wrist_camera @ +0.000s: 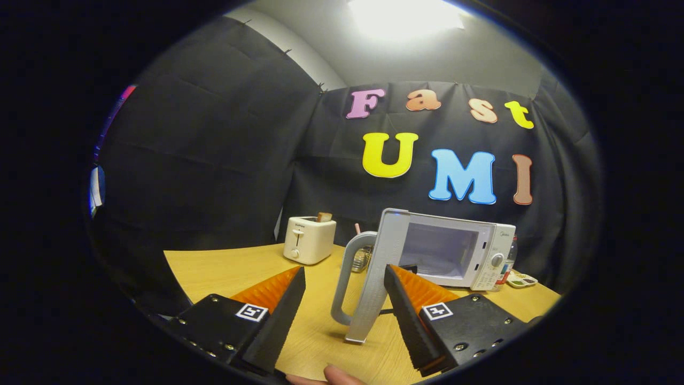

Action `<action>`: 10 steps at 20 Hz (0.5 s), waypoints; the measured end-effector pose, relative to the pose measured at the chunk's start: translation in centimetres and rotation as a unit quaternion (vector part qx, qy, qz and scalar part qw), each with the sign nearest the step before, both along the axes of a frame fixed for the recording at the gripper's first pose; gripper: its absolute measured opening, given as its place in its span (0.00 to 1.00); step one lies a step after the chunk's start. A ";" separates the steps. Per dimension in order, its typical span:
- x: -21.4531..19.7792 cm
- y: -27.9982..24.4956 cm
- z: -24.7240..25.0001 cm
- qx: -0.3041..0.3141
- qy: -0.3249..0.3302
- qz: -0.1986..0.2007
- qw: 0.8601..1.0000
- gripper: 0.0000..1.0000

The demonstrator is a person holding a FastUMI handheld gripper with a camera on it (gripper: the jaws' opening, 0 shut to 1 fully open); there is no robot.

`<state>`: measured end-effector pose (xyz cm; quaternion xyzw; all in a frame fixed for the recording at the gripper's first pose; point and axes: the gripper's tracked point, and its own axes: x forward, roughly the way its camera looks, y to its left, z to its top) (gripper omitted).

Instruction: Open the microwave, put the food inside, and close the microwave door.

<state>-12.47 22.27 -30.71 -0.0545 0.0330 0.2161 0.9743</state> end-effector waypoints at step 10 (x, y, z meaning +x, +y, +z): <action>5.1 -16.6 -4.0 -0.004 0.089 -0.104 0.991 0.92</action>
